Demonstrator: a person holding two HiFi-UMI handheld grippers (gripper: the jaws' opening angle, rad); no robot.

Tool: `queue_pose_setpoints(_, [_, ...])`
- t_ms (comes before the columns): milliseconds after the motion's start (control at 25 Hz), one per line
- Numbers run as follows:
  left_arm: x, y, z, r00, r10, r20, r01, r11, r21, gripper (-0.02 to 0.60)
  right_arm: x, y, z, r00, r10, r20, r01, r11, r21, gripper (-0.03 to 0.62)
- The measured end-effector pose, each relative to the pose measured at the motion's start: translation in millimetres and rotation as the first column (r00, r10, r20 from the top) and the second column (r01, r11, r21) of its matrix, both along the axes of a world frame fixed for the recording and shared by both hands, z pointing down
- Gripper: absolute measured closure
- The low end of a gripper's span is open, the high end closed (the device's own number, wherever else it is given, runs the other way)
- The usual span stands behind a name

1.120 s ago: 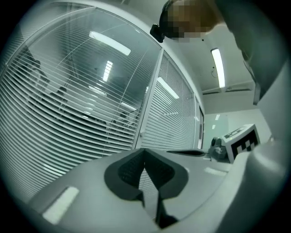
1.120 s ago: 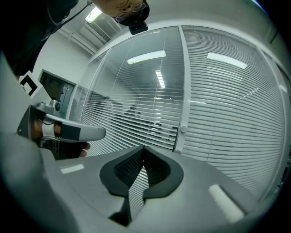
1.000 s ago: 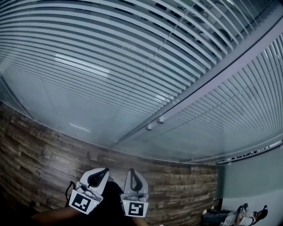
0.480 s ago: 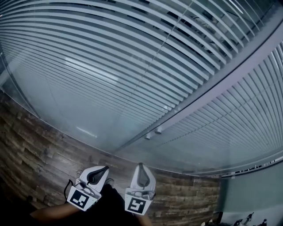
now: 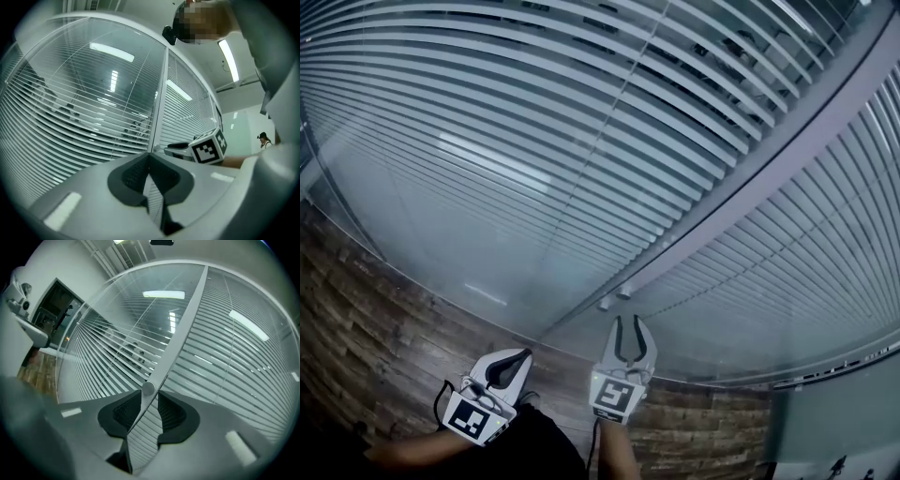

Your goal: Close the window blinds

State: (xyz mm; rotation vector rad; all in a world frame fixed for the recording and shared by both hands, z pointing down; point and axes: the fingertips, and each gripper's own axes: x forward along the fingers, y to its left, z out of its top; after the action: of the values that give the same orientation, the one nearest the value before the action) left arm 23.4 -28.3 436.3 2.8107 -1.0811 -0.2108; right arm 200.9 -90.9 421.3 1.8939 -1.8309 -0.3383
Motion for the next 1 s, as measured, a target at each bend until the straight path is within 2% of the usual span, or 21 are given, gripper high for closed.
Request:
queue_pose_setpoints(80, [7.6,-3.8,5.9,1.000,0.006,0.004,-0.006,1.000,-0.016,0.583,9.5,-12.3,3.8,1.000,0.000,-0.015,0.000,1.000,-0.022,0.483])
queue_pose_setpoints(200, [15.6,-24.1,4.3,1.000,-0.004,-0.006,0.004,0.999,-0.035,0.583,16.3,-34.8,5.8,0.992,-0.009,-0.125,0.004,0.999,-0.043,0.465])
queue_pose_setpoints(320, [17.3,-34.3,10.1,1.000,-0.005,-0.008,0.004,1.000,-0.031,0.583,7.6,-46.3,16.7,0.970,-0.038,-0.238,0.023,0.998,-0.064,0.448])
queue_pose_setpoints(440, [20.7,-38.4,15.6,1.000,0.003,-0.008,-0.003,1.000,-0.025,0.583,-1.1,-51.8,22.7,0.954,-0.051,-0.295,0.032,0.997,-0.069,0.447])
queue_pose_setpoints(600, [23.1,-41.7,7.0,1.000,0.009,-0.003,-0.009,1.000,-0.029,0.583,-1.0,-54.8,8.4,0.947,-0.048,-0.318,0.028,0.997,-0.067,0.447])
queue_pose_setpoints(1000, [23.7,-43.7,5.9,0.999,0.032,0.007,-0.032,0.999,-0.021,0.583,0.6,-54.3,7.2,0.958,-0.041,-0.282,0.028,0.998,-0.049,0.464])
